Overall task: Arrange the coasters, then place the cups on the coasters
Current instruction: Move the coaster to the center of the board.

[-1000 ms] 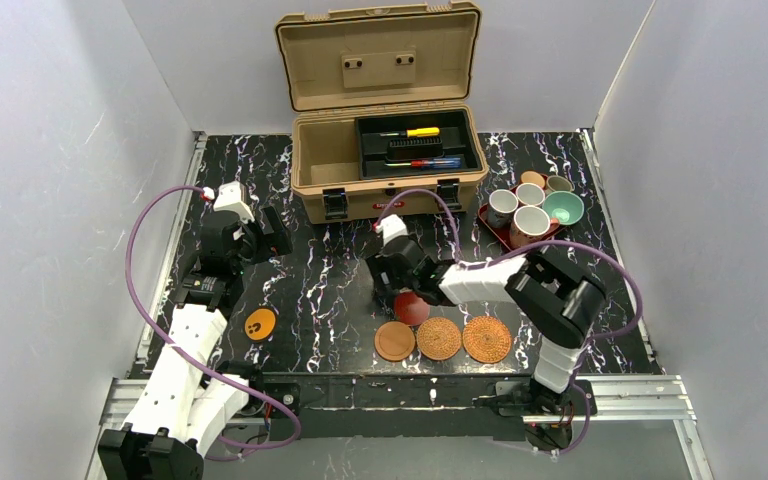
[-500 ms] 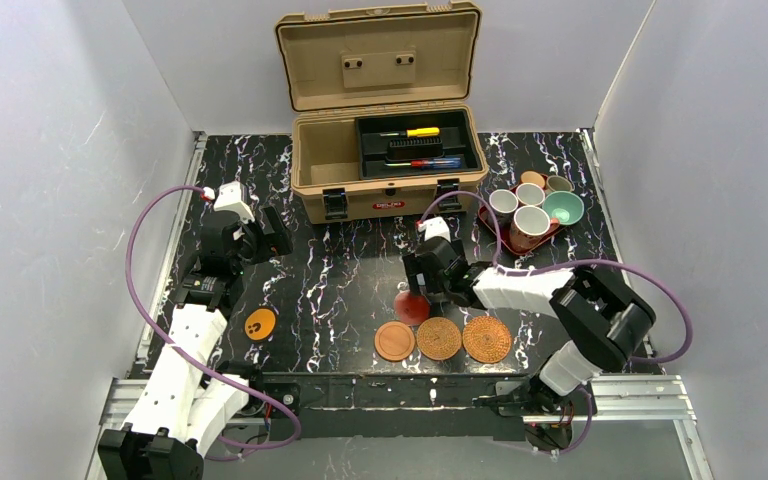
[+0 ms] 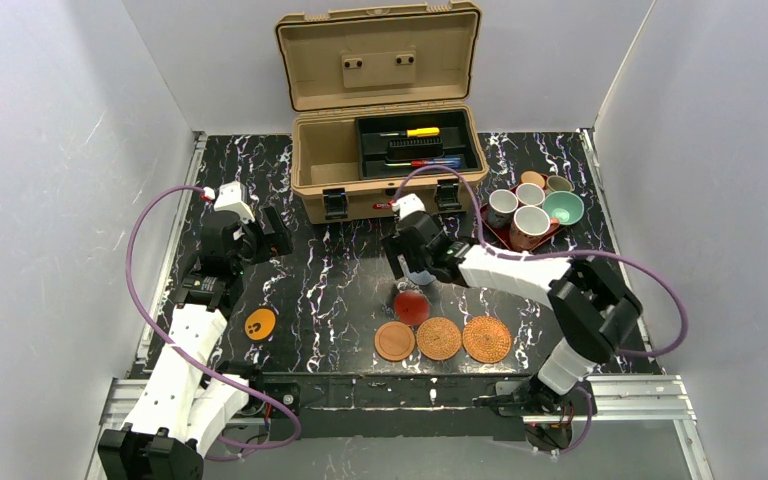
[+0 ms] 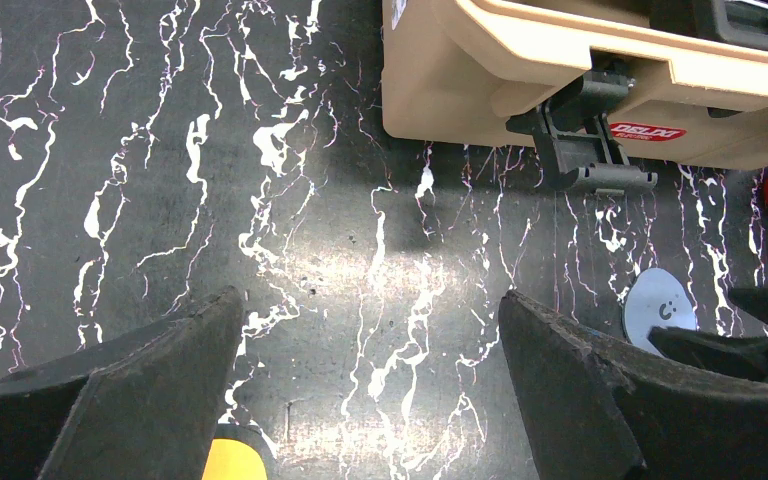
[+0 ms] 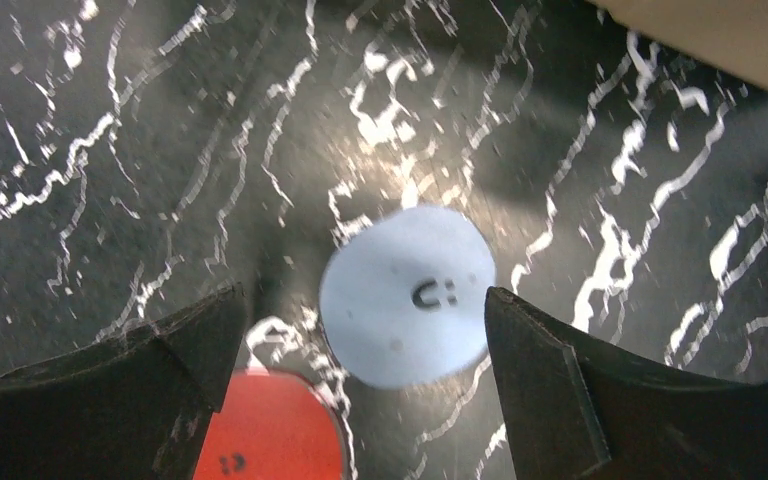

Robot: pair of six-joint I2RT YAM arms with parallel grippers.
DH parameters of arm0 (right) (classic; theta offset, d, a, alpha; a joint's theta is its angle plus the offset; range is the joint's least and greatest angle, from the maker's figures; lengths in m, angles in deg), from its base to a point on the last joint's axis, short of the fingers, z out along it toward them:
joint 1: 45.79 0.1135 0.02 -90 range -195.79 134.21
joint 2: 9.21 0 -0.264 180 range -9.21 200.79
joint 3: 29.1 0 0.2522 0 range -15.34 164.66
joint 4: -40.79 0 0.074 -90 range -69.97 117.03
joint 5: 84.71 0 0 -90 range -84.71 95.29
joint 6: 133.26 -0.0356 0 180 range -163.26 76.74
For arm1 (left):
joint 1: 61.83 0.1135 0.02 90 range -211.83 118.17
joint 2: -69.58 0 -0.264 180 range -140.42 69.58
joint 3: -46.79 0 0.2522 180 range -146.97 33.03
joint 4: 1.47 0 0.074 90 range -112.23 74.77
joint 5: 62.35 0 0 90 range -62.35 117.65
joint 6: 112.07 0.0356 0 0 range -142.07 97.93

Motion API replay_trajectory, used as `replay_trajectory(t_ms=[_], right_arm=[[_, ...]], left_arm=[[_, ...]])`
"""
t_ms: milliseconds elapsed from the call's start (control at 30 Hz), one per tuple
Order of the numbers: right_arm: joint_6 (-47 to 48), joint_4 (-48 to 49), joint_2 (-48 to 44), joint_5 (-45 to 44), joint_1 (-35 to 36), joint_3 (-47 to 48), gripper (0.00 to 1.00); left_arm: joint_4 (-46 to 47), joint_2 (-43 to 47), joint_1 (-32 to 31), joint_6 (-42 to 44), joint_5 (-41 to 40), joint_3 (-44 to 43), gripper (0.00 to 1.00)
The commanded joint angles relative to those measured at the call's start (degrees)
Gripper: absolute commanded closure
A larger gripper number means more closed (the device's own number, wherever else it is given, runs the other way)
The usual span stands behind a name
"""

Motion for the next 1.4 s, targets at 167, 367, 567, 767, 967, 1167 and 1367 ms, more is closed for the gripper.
replay_trajectory(t_ms=[167, 367, 567, 767, 967, 1167, 1367], right_arm=[[5.5, 2.8, 12.9, 3.0, 0.1, 10.8, 0.12], [5.5, 3.1, 15.8, 3.1, -0.5, 11.7, 0.15], [5.5, 4.1, 17.1, 4.2, -2.3, 10.2, 0.18], [4.1, 2.8, 16.0, 3.8, -2.7, 8.3, 0.2], [1.8, 1.0, 13.7, 2.1, -2.7, 4.0, 0.21], [-2.3, 0.9, 9.4, -1.6, -2.7, -1.5, 0.24], [-3.7, 0.4, 7.3, -3.5, -2.8, -4.0, 0.25]], left_arm=[[-0.1, 0.2, 0.2, -0.1, 0.3, -1.1, 0.02], [-0.1, 0.2, 0.2, 0.0, 0.4, -1.2, 0.02], [0.0, 0.1, 0.2, 0.0, 0.8, -1.1, 0.02], [0.0, 0.0, 0.2, 0.0, 0.8, -1.1, 0.02], [-0.2, 0.3, 0.2, -0.1, 0.8, -1.2, 0.02], [-0.1, -0.1, 0.1, -0.2, 1.0, -1.2, 0.02], [-0.2, -0.4, 0.1, -0.3, 1.1, -1.2, 0.02]])
